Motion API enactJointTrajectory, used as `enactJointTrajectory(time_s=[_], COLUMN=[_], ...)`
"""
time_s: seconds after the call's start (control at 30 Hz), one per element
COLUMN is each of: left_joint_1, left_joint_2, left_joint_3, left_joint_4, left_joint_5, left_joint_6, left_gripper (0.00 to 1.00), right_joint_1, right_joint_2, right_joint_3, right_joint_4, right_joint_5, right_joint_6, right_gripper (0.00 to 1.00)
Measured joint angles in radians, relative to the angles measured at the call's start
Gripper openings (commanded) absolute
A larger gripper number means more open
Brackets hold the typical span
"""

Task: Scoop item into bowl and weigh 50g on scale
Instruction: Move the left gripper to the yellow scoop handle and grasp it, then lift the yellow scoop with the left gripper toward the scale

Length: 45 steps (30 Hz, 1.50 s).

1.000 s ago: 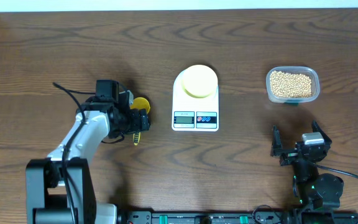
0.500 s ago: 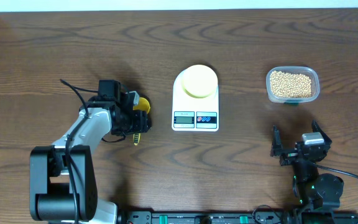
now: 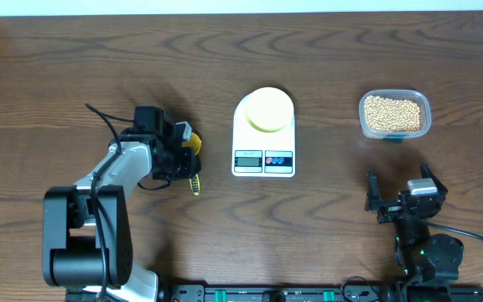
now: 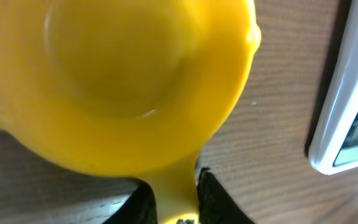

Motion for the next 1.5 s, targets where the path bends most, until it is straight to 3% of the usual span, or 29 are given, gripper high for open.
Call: enactJointTrajectory(time_s=[0.4, 0.7, 1.2, 1.5], left_joint_1=[0.0, 0.0, 0.0, 0.0], left_joint_2=[0.004, -0.017, -0.438, -0.543], left_joint_3=[0.0, -0.001, -0.002, -0.002], left_joint_4=[-0.003, -0.004, 0.031, 0.073], left_joint_5=[0.041, 0.137, 0.172, 0.172], left_joint_6=[-0.027, -0.059, -0.325, -0.475], left_gripper=[0.08, 0.07, 0.07, 0.07], right_joint_1=[0.0, 0.0, 0.0, 0.0], right_joint_2=[0.0, 0.0, 0.0, 0.0], right_joint_3=[0.0, 0.0, 0.0, 0.0], right_joint_4=[0.0, 0.0, 0.0, 0.0], right_joint_5=[0.0, 0.0, 0.0, 0.0], right_joint_6=[0.0, 0.0, 0.0, 0.0], right_gripper=[0.99, 0.99, 0.99, 0.99])
